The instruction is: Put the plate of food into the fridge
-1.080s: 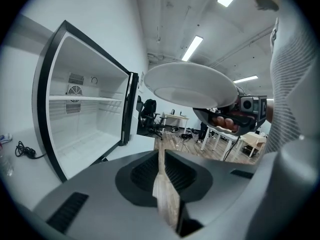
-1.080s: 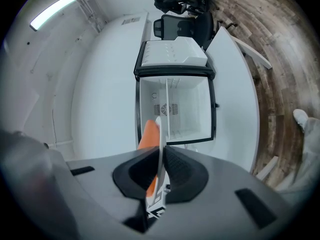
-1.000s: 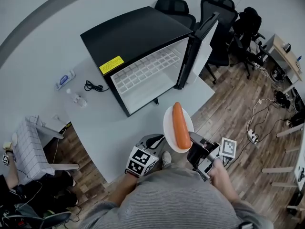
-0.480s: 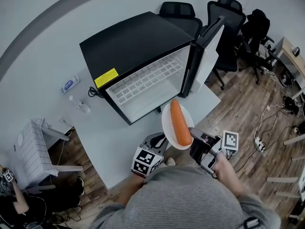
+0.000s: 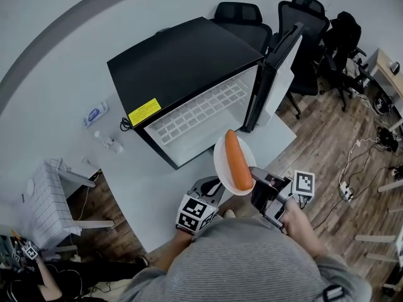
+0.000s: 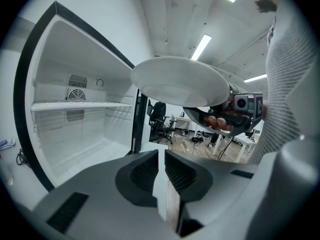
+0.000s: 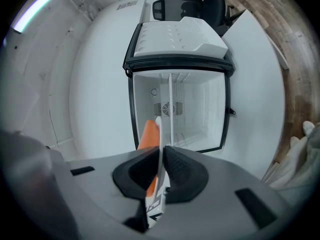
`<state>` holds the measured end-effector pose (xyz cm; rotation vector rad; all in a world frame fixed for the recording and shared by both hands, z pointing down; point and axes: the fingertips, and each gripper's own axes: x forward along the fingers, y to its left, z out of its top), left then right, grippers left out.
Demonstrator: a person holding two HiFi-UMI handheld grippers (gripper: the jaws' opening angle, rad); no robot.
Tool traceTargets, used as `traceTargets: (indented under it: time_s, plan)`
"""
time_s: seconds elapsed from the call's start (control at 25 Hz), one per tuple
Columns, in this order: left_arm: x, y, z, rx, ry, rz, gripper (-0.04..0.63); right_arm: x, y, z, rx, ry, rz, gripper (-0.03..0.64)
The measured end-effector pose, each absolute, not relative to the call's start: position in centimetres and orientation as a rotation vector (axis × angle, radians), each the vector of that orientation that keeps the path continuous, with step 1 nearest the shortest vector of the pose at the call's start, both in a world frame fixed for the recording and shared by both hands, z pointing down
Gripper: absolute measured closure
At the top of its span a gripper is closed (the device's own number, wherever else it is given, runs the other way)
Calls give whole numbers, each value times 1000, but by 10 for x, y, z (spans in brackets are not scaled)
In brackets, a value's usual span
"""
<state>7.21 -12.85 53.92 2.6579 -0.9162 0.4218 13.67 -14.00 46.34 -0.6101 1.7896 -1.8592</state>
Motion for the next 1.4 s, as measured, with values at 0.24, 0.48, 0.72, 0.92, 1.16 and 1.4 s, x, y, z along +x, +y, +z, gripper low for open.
traceTargets:
  time_s: [0.24,0.48,0.72,0.92,1.16,1.4]
  plan:
    - [67,-133,538,2668,-879,437,549,132,-162,462,-640,1786,-1837,586]
    - [60,-135,539,2664,-872,447,549,123,-185,468,-666,1799,-1842,586]
    - [49,-129,545,2645,-880,468,549,108,-207,479,-683,1814,-1871,586]
    - [41,-131,546,2643,-897,462,549,99,-226,489,-701,1824,-1888,586]
    - [34,-136,542,2648,-924,440,549,90,-250,494,-722,1826,-1893,586]
    - [31,-139,543,2643,-933,431,549,81,-269,498,-751,1839,-1897,586]
